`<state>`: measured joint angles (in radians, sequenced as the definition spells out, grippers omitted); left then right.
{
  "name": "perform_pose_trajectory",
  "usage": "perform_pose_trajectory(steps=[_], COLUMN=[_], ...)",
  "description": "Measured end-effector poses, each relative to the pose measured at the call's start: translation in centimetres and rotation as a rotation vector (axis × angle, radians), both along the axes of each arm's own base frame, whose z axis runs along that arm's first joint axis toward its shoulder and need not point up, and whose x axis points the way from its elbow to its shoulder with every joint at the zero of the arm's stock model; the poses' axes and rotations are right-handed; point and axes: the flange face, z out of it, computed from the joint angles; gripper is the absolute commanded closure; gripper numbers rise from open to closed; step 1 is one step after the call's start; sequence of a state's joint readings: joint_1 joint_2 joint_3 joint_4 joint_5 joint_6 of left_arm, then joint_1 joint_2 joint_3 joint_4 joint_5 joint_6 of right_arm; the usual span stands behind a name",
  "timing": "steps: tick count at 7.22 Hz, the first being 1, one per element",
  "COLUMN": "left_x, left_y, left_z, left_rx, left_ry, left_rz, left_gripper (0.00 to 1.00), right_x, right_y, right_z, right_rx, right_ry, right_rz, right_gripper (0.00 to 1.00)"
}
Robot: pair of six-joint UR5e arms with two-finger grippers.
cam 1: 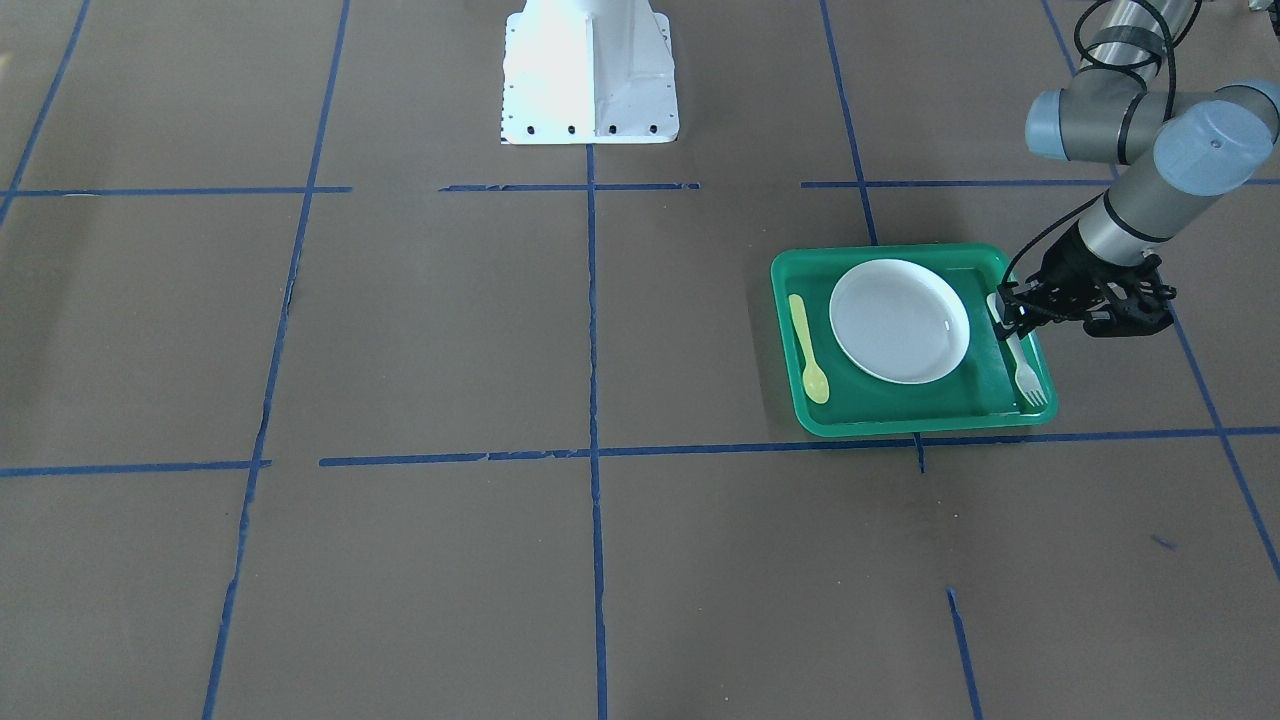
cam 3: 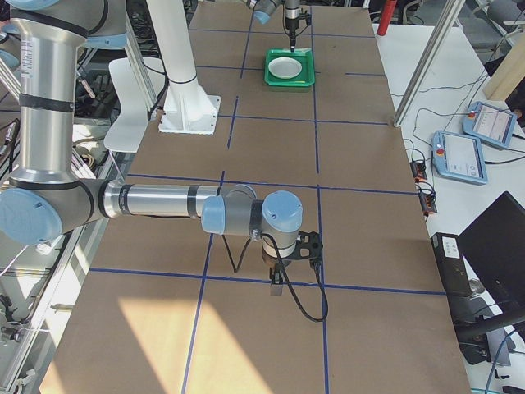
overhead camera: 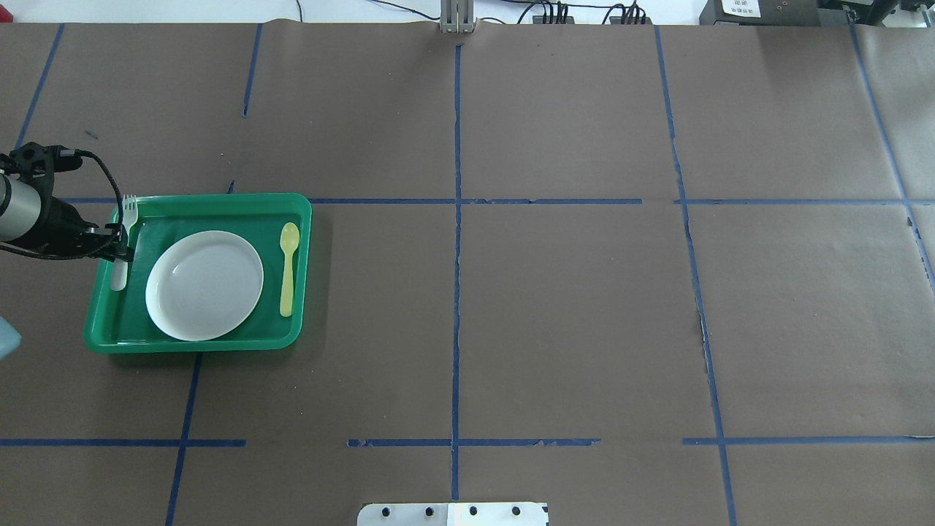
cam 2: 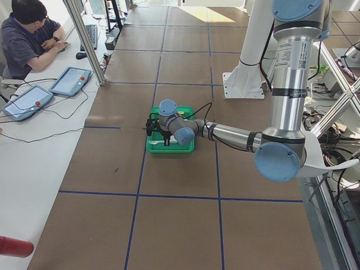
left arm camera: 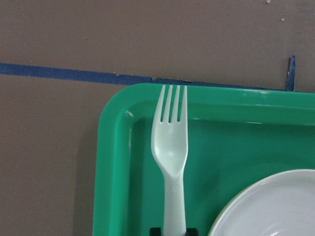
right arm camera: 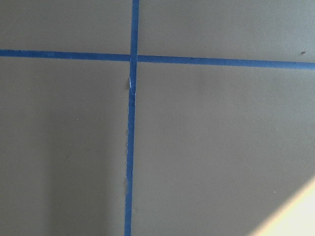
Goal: Place fork
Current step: 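Carry the fork off the plate and lower it beside the plate, then open the left gripper to release the fork in the tray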
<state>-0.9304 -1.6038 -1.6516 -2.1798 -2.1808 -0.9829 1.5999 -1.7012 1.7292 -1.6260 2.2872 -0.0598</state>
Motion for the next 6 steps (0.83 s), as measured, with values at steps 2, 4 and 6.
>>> perform_pose_trajectory(steps=[2,4,6], left_x=[0.1,-0.6,-2.8], left_y=[0.2,0.8,0.8], left_z=[0.3,0.7,1.6], left_rx=[-0.014,-0.019,0.029], left_ry=[0.005,0.001,-0.019], left_rz=[0.012,0.015,0.034], left_gripper=[0.00,0.00,0.00], right_x=[0.0,0.0,0.0], right_y=[0.0,0.0,0.0], right_z=[0.0,0.0,0.0], right_rx=[0.000,0.000,0.000], right_ry=[0.000,0.000,0.000], right_rz=[0.000,0.000,0.000], right_gripper=[0.00,0.00,0.00])
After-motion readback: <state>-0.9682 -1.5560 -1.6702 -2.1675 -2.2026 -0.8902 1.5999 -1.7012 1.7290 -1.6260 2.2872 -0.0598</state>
